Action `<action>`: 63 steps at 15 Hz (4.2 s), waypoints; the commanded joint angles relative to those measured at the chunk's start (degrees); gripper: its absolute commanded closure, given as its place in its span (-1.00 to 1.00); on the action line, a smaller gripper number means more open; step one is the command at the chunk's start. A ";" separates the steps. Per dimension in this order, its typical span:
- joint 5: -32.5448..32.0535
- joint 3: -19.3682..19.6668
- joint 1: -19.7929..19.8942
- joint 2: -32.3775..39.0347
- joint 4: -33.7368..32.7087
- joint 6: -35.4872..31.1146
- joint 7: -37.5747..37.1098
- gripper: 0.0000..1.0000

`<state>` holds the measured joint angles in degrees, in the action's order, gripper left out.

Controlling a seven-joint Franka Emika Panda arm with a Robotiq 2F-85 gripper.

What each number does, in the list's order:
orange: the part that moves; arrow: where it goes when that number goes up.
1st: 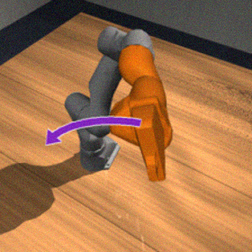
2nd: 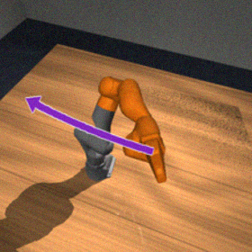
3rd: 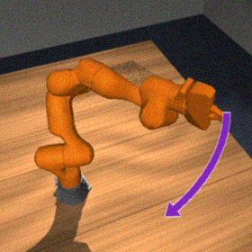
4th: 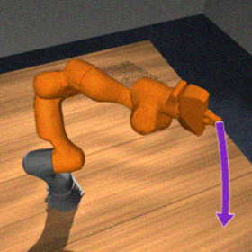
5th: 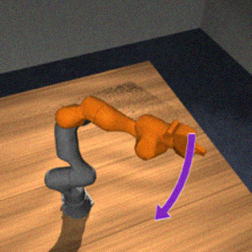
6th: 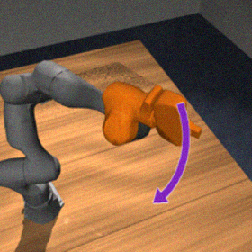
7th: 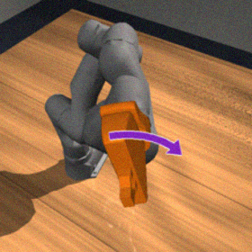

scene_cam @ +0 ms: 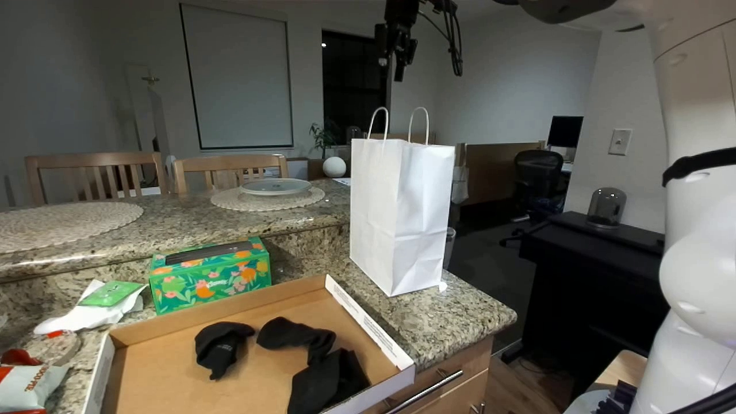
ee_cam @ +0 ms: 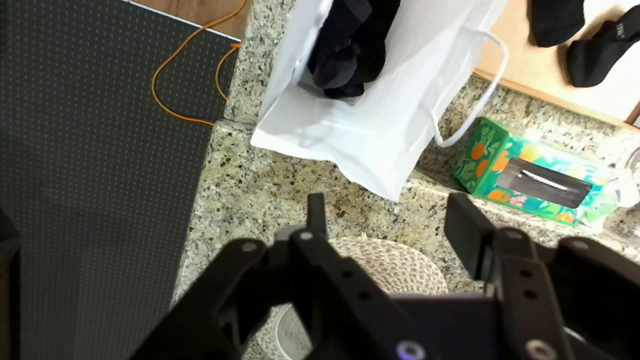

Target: Pick up all the socks and put them in the bag.

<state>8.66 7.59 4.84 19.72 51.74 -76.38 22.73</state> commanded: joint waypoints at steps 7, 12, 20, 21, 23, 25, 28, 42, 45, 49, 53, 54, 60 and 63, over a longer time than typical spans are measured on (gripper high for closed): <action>-3.72 -7.16 -12.89 -12.22 14.43 -2.86 1.94 -1.00; -5.64 -10.67 -20.05 -14.35 29.02 -17.14 -5.53 -1.00; -5.48 -16.15 -21.22 -11.44 55.24 -40.76 -20.99 -1.00; -5.36 -16.76 -21.34 -10.44 57.99 -43.80 -22.77 -1.00; -6.02 -17.78 -21.83 -8.09 63.33 -50.31 -26.30 -1.00; -6.54 -18.48 -22.51 -5.17 68.24 -57.34 -29.22 -1.00; -8.21 -18.37 -23.66 -0.69 72.91 -65.67 -33.45 -1.00; -11.55 -17.65 -25.35 -2.50 75.55 -65.90 -40.52 0.75; -5.59 -21.81 -22.86 -6.10 75.20 -62.53 -32.66 0.83; -3.06 -22.70 -21.52 -12.14 72.62 -54.52 -27.98 0.76; -4.89 -21.29 -20.29 -18.87 65.80 -43.78 -26.80 0.78; -5.73 -21.13 -20.11 -20.22 63.29 -40.61 -26.70 0.77; -14.53 -20.64 -18.99 -24.72 44.39 -24.74 -27.99 0.78; -14.96 -19.61 -17.68 -24.16 32.72 -18.16 -25.17 0.81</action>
<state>-5.35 -12.42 -14.49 -5.59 94.27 -100.83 -5.31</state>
